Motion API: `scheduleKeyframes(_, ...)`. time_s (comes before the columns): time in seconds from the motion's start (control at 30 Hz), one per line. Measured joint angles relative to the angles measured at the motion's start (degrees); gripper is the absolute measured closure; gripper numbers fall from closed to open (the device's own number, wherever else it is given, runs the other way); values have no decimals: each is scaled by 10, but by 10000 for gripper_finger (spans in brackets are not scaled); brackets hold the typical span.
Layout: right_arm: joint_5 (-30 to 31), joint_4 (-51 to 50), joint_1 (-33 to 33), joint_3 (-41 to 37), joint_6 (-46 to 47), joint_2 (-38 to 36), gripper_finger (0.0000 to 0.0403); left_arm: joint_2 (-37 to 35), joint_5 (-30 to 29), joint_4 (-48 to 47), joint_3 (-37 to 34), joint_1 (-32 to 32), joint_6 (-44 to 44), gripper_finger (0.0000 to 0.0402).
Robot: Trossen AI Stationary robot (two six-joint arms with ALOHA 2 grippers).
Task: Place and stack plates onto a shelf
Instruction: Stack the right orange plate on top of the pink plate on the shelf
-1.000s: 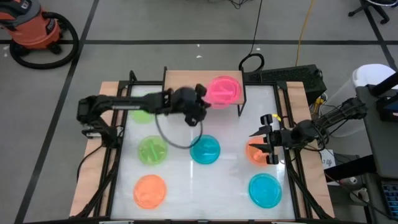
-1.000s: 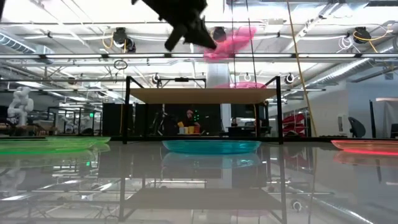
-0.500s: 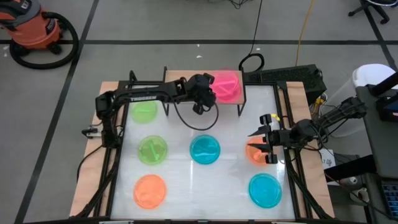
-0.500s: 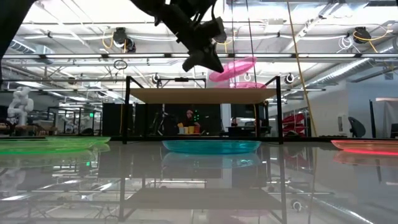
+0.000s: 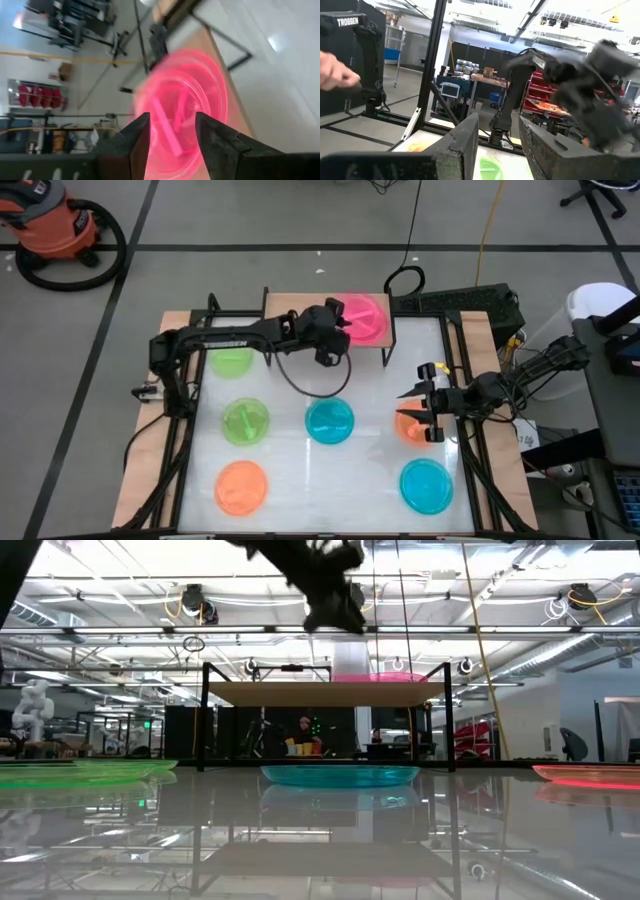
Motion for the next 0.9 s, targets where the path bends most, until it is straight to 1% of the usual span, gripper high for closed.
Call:
scheduleKeyframes(0.13,0,-2,0,0,0,0,277,-48,-9,-2,0,-30,-36,236)
scheduleKeyframes(0.2,0,-4,0,0,1,0,277,-80,-11,-1,0,-47,-71,236)
scheduleKeyframes(0.33,0,-18,0,0,14,0,277,-163,-13,-36,1,-93,-211,236)
scheduleKeyframes(0.4,4,-25,0,0,14,0,277,-204,-13,-73,1,-121,-257,236)
scheduleKeyframes(0.53,45,-29,0,0,16,0,277,-286,-12,-126,0,-177,-324,236)
scheduleKeyframes(0.63,85,-38,0,0,40,1,277,-346,-13,-177,-5,-216,-379,236)
scheduleKeyframes(0.7,136,-56,0,0,64,6,277,-382,-25,-187,-38,-243,-402,236)
scheduleKeyframes(0.77,185,-80,0,0,78,11,277,-418,-36,-174,-93,-265,-414,236)
scheduleKeyframes(0.83,211,-106,0,4,89,16,277,-449,-37,-152,-163,-280,-429,236)
scheduleKeyframes(0.9,213,-137,0,16,99,21,277,-478,-37,-109,-240,-291,-455,236)
